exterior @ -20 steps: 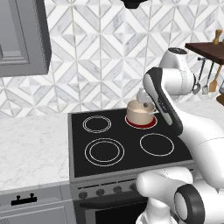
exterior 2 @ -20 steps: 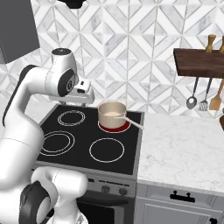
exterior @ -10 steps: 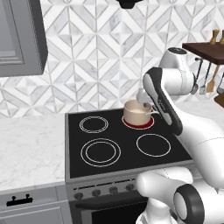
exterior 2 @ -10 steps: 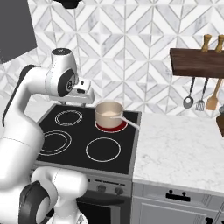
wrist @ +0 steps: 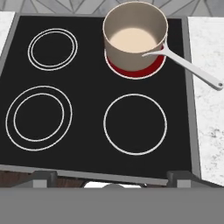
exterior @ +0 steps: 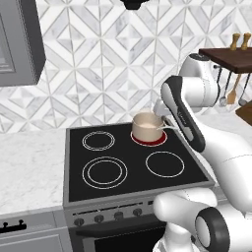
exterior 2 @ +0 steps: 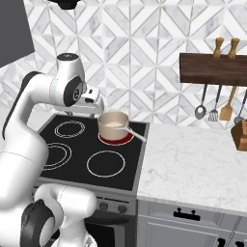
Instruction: Turn off the rear right burner of the stove.
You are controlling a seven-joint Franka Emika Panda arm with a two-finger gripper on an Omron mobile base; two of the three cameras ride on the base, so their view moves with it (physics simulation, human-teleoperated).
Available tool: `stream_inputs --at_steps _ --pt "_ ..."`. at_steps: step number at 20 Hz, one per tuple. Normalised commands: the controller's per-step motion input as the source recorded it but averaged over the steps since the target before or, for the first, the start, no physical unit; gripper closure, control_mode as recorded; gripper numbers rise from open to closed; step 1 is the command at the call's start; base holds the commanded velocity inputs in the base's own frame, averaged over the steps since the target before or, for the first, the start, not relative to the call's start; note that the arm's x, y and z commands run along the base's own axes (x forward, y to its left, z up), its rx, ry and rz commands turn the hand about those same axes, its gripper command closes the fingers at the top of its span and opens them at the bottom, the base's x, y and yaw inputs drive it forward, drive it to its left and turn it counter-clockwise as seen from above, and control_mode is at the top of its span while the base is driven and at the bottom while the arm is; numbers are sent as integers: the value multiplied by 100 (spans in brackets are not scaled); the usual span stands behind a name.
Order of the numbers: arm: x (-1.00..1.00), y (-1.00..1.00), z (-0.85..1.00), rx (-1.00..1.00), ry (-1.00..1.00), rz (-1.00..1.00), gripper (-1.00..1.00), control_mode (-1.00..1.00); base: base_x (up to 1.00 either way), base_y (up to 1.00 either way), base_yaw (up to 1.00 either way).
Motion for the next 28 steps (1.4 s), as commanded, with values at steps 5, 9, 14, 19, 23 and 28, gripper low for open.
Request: stream_inputs --at_steps 5,9,14,19,23,28 --pt "0 0 0 0 0 0 -100 100 -2 -35 0" --pt "0 0 0 0 0 0 -100 100 -8 -35 0" --pt "0 0 0 0 0 0 -100 100 -7 -35 0" --pt "0 0 0 0 0 0 -100 100 -3 -25 0" --pt "0 0 0 0 0 0 -100 -100 0 -2 0" --pt "0 0 0 0 0 0 -100 -100 0 0 0"
